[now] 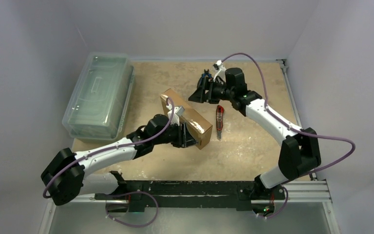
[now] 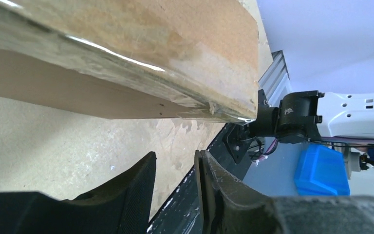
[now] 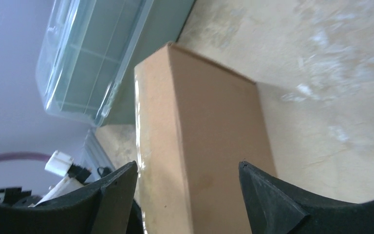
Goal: Unpack the express box
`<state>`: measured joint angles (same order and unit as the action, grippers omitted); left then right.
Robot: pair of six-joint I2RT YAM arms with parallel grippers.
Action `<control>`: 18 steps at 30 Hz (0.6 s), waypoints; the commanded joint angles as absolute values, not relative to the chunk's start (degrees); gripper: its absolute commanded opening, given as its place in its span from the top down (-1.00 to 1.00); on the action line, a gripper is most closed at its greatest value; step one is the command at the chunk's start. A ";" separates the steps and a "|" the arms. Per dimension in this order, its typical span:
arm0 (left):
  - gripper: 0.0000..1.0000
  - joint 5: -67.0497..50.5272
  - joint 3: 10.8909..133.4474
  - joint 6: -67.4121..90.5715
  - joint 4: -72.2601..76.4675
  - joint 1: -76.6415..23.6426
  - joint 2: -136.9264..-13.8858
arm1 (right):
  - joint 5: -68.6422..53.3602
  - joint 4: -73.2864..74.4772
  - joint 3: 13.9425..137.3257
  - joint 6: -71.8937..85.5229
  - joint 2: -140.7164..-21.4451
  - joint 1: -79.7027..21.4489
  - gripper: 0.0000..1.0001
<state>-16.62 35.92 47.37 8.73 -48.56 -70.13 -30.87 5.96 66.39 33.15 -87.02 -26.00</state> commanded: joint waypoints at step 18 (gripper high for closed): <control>-0.21 -11.34 41.57 38.24 -7.94 -48.72 -57.10 | 8.72 19.86 71.59 22.63 -95.04 -18.46 -0.60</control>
